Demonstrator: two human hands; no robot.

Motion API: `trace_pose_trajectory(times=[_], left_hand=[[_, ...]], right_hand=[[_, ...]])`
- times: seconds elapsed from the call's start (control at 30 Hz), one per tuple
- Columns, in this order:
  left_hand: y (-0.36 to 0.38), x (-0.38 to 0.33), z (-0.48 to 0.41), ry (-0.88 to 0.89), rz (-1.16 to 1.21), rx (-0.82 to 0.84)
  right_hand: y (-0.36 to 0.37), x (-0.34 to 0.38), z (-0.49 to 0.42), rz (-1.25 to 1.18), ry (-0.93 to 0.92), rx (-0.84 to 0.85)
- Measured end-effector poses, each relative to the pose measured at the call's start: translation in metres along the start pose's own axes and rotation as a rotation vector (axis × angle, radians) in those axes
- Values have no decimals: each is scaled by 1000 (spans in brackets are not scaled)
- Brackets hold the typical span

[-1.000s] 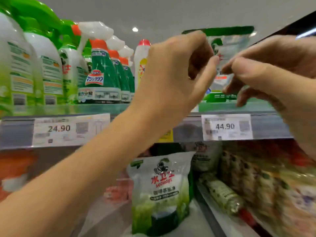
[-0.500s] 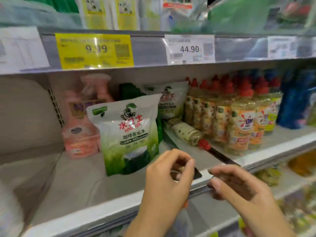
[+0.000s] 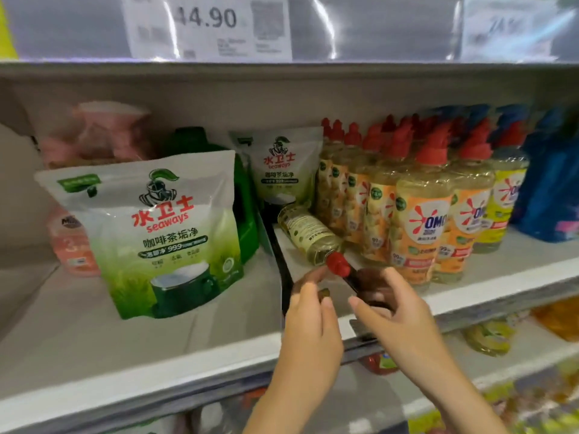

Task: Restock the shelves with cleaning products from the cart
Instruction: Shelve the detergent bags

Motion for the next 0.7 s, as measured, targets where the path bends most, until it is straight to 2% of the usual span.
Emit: trace_pose_trajectory(times=[0.1, 0.23, 0.37, 0.57, 0.7], left_hand=[[7, -4, -30, -76, -75, -45], [2, -10, -70, -257, -373, 15], [17, -12, -87, -388, -490, 36], [28, 1, -84, -432, -518, 59], [25, 4, -86, -383, -523, 63]], right_hand=[[-3, -7, -27, 332, -62, 138], [8, -14, -72, 579, 17, 307], [33, -17, -92, 776, 74, 472], [37, -11, -99, 881, -126, 371], [31, -4, -99, 879, -118, 394]])
Point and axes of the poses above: each hand's wrist, its own z-axis away from the middle knuckle, its own y-axis out of the palm, x = y × z, the point moved 4 cm from there along -z, towards the middle knuckle, and after that the axes turned 5 degrees about -y, right-handed, at the moved point
